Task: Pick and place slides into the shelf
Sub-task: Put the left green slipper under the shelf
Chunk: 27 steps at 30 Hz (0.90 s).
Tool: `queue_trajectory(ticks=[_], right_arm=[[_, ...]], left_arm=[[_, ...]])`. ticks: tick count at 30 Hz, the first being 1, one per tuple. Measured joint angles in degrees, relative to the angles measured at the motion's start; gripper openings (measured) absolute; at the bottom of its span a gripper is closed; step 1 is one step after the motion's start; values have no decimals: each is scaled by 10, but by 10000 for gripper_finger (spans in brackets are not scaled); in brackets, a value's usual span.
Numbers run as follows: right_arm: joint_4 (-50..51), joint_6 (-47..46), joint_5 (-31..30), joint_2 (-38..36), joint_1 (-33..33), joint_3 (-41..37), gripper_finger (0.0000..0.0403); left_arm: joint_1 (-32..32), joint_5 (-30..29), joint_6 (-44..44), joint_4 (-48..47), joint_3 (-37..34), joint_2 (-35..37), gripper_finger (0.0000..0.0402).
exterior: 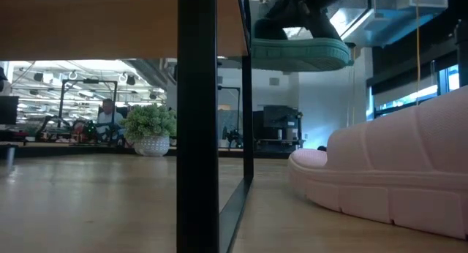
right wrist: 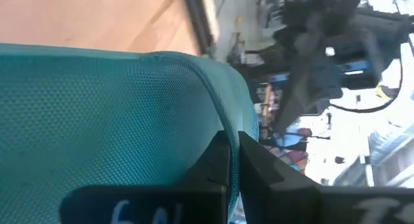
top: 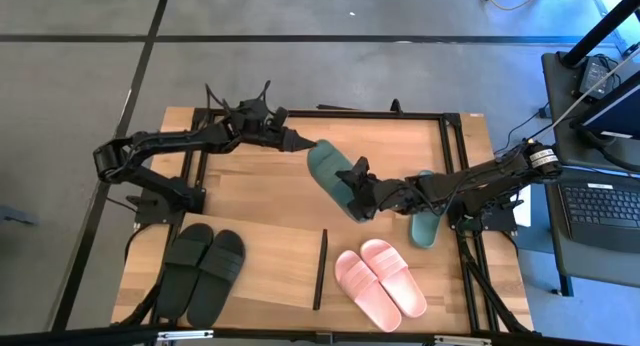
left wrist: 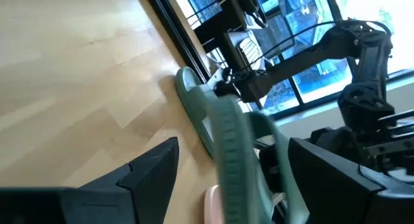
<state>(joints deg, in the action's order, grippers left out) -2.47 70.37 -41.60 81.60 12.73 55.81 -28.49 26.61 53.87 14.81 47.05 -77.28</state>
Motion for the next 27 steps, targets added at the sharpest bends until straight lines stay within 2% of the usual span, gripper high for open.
queue_trajectory(ticks=[7,16,20,27], right_arm=[[-31,32,51,0,-4,0,15],[-40,35,54,0,-9,0,15],[-38,36,53,0,-9,0,15],[-37,34,53,0,-9,0,15]], left_arm=[[18,1,0,0,0,0,279],[28,26,-2,-8,0,0,271],[25,29,-14,-35,0,0,241],[25,28,-20,-36,0,0,162]])
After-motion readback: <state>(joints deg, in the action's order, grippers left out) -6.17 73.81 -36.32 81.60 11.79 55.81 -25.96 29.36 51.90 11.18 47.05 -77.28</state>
